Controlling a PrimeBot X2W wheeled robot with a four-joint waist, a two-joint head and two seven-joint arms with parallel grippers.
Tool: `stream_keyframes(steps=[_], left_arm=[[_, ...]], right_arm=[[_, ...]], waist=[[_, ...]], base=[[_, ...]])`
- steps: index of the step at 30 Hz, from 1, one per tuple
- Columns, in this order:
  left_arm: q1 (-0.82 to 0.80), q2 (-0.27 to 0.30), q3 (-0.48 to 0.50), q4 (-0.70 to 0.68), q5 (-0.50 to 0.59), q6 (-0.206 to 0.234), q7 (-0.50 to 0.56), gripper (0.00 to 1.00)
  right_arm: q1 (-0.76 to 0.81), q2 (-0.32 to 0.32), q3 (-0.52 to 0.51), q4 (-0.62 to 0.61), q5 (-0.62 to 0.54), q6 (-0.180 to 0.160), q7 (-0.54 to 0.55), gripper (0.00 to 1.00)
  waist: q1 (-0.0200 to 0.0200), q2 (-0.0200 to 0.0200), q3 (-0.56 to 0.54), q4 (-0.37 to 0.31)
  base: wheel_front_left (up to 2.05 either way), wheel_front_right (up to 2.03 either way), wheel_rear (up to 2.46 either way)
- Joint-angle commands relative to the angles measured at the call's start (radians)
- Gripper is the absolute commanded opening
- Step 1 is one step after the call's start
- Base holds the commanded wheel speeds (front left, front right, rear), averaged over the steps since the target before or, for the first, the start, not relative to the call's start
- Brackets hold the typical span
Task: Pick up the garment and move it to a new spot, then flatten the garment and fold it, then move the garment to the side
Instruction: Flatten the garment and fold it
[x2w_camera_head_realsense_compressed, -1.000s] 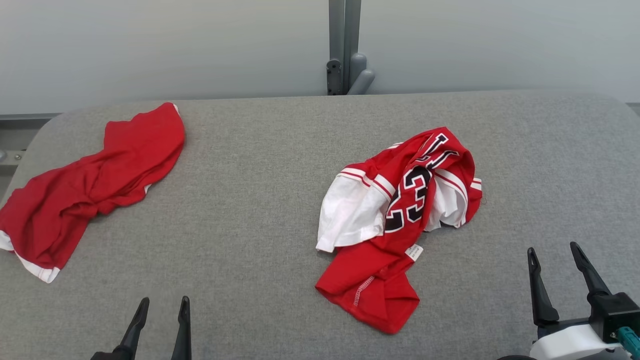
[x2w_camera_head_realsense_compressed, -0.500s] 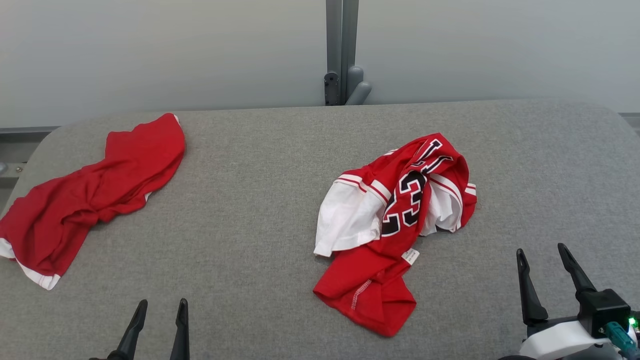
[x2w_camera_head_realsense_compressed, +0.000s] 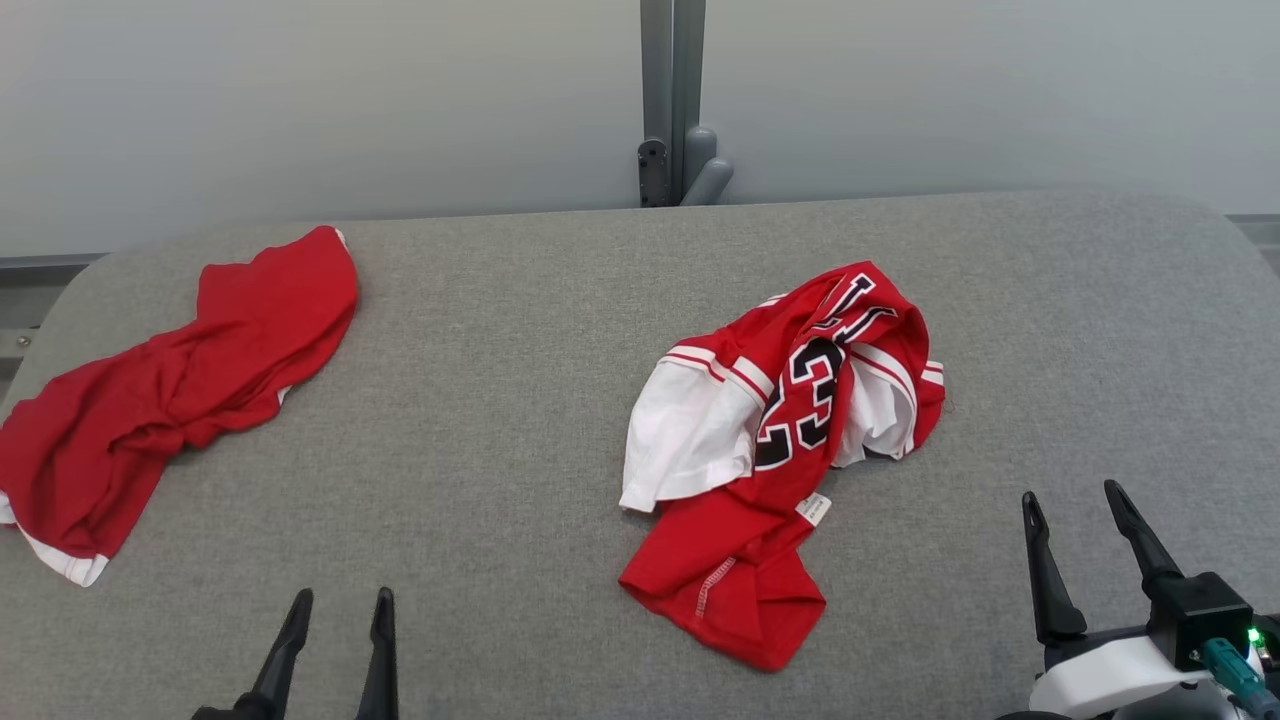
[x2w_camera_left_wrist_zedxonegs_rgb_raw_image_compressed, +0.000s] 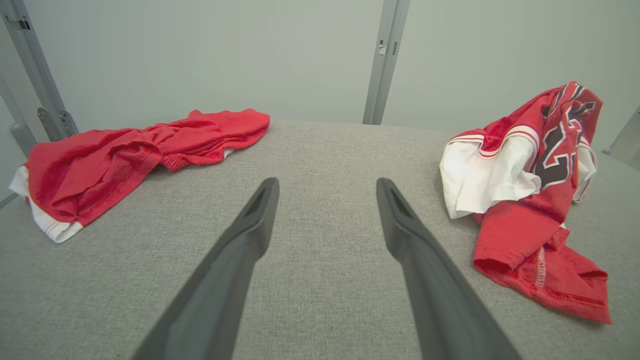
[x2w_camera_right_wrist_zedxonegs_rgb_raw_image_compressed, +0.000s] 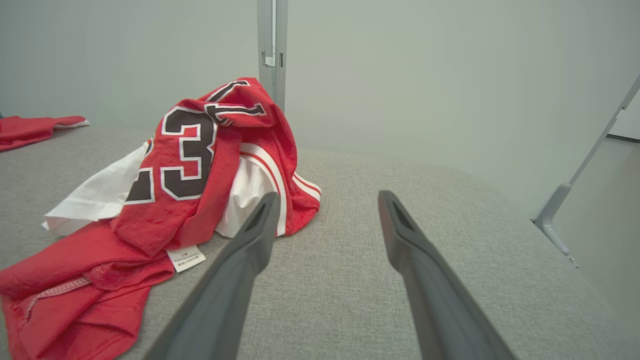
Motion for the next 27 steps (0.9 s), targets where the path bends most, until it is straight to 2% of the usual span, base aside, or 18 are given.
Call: stream_keyframes(steps=[1,4,9,13,18,23,27], left_arm=[[-0.015,-0.008,-0.007,-0.008,-0.001,-0.002,-0.001,1.0],[-0.047,-0.013,-0.06,-0.009,-0.006,-0.002,-0.001,1.0],[-0.161,-0.013,-0.239,0.037,-0.019,-0.002,-0.001,1.0],[-0.285,-0.003,-0.375,0.143,-0.035,-0.002,0.017,1.0],[-0.448,-0.006,-0.491,0.291,-0.071,-0.001,0.089,1.0],[-0.526,-0.005,-0.518,0.386,-0.107,0.0,0.124,1.0],[-0.57,-0.017,-0.494,0.456,-0.113,0.032,0.11,1.0]], right_arm=[[-0.014,-0.001,0.003,-0.003,0.003,-0.001,-0.003,1.0],[-0.027,0.0,0.012,-0.01,0.004,-0.001,-0.003,1.0],[-0.064,0.004,0.035,-0.026,0.008,-0.001,-0.003,1.0],[-0.092,0.011,0.041,-0.031,0.008,-0.001,-0.003,1.0],[-0.118,0.019,0.035,-0.042,0.009,-0.001,-0.003,1.0],[-0.122,0.025,0.026,-0.045,0.011,-0.001,-0.003,1.0],[-0.123,0.027,0.027,-0.044,0.02,-0.001,-0.003,1.0]], waist=[[0.0,-0.0001,0.005,-0.007],[0.0,-0.0001,0.023,-0.026],[0.0,-0.0001,0.083,-0.078],[0.0,-0.0001,0.127,-0.132],[0.0,-0.0001,0.181,-0.218],[0.0,-0.0001,0.203,-0.278],[0.0,-0.0001,0.211,-0.312]], base=[[0.0,0.0,0.0],[0.0,0.0,0.0],[0.0,0.0,0.0],[0.0,0.0,0.0],[0.0,0.0,0.0],[0.0,0.0,0.0],[0.0,0.0,0.0]])
